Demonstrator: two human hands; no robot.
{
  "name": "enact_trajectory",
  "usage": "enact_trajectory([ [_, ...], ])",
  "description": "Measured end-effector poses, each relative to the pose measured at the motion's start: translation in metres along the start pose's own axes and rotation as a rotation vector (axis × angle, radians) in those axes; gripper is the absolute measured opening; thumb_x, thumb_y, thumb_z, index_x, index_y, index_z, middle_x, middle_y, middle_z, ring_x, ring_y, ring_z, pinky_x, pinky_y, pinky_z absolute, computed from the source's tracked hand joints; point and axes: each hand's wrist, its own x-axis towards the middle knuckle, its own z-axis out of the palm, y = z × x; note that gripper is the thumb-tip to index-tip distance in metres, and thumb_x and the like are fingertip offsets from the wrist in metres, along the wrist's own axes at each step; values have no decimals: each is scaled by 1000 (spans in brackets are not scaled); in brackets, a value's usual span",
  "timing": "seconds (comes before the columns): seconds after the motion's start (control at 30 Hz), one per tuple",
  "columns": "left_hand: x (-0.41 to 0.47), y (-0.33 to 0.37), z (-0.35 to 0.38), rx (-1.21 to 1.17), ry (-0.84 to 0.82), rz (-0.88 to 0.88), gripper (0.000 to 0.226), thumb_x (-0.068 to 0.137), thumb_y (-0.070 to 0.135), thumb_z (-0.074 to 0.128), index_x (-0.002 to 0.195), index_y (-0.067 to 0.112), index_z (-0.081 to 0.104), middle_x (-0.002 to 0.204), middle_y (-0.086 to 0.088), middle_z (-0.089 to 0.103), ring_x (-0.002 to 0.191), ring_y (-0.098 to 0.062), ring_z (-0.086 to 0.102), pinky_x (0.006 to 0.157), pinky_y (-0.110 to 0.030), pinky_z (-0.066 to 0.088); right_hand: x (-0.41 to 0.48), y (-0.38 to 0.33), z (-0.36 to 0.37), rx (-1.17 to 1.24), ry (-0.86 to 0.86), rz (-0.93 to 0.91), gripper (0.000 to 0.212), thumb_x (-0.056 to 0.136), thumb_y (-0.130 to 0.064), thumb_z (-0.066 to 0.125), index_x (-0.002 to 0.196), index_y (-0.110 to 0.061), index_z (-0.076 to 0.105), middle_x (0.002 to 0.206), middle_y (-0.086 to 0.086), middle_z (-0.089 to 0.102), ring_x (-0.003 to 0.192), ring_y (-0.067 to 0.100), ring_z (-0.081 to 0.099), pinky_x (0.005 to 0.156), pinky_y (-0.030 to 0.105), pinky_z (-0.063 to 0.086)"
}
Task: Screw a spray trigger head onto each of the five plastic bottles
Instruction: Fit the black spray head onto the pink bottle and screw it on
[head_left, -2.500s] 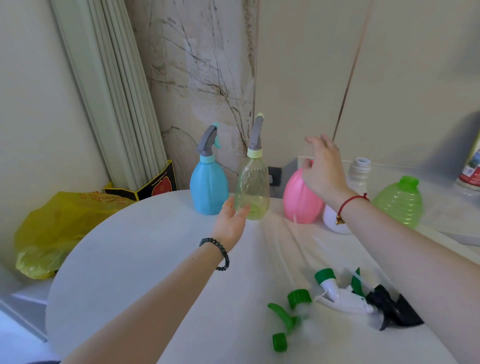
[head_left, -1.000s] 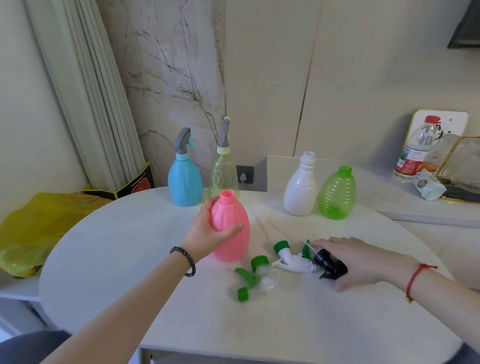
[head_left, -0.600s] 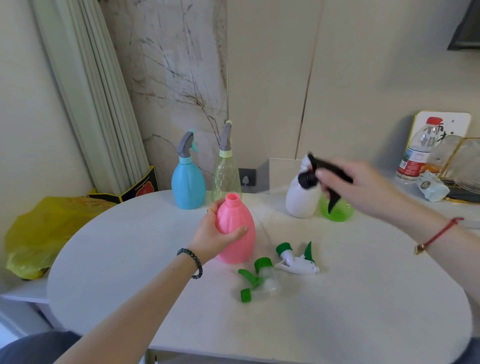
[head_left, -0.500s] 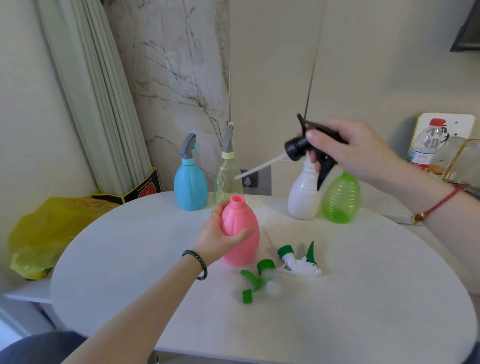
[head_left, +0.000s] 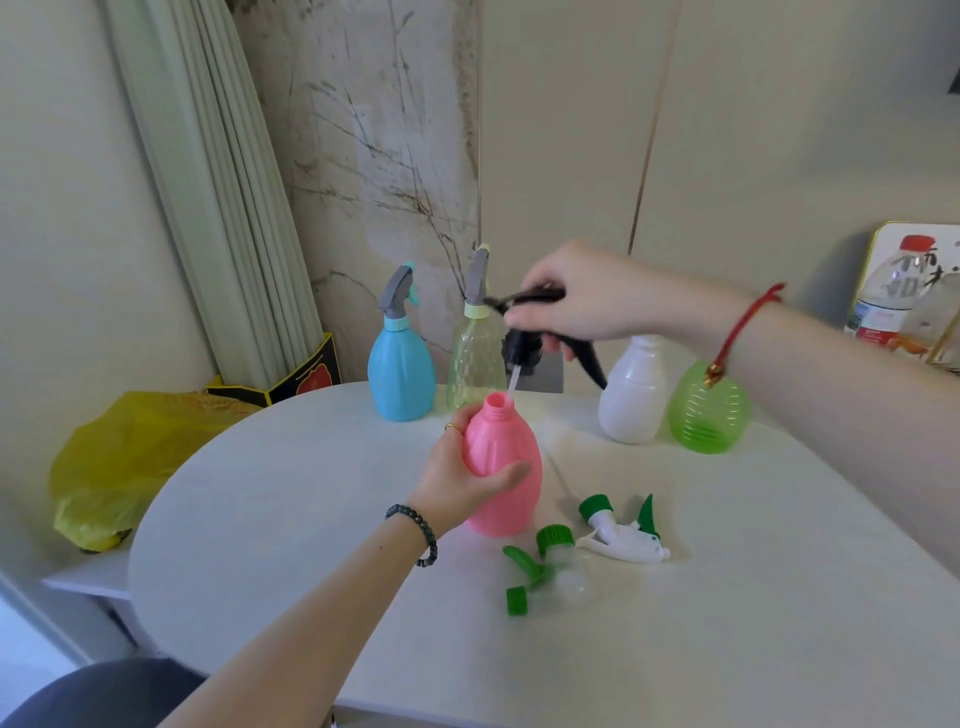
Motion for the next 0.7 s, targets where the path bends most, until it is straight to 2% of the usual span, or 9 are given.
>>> enact_trajectory([
  [0.1,-1,0,1,6,3,15,69,64,33,76,115,43,30,103,19,51,95,-1,53,72,-21,46,9,11,28,-45,-81,-22,13,82,-20,63,87,-9,60,71,10,69,47,11,59,52,23,50],
  [0.17,-1,0,1,10,14,20,68,65,34,75,114,44,29,102,22,50,93,3,52,69,-14,44,14,19,38,-55,-101,-21,9,79,-21,66,81,-14,61,71,6,69,48,9,61,54,26,51],
  [0.27,0,0,0,5,25,19,68,65,34,75,114,43,29,102,24,48,93,4,51,68,-12,43,20,24,42,1,-131,7,6,78,-19,67,78,-13,64,66,-1,67,50,5,62,57,27,53],
  [0.37,-1,0,0,-1,18,21,69,66,31,75,116,41,28,102,24,48,93,5,51,67,-10,44,23,23,40,38,-178,37,7,78,-15,68,79,-9,65,74,11,72,56,12,66,58,27,56],
  [0.47,-2,1,0,-2,7,21,69,66,31,75,115,43,27,100,27,46,91,8,51,65,-8,43,28,17,41,71,-206,135,10,75,-12,68,72,-6,61,66,14,71,53,16,69,53,26,56],
  [0.6,-1,2,-1,-9,10,27,70,66,28,76,118,38,30,102,23,49,95,1,53,74,-15,44,31,1,50,-40,-206,286,13,78,-13,58,76,0,56,66,16,65,57,32,66,50,32,56],
  [0.7,-1,2,-1,-10,5,30,70,66,27,76,117,39,30,103,18,51,96,-5,55,77,-19,46,30,-3,47,187,-276,408,20,87,-20,44,71,-8,47,71,11,49,70,34,58,53,39,58],
])
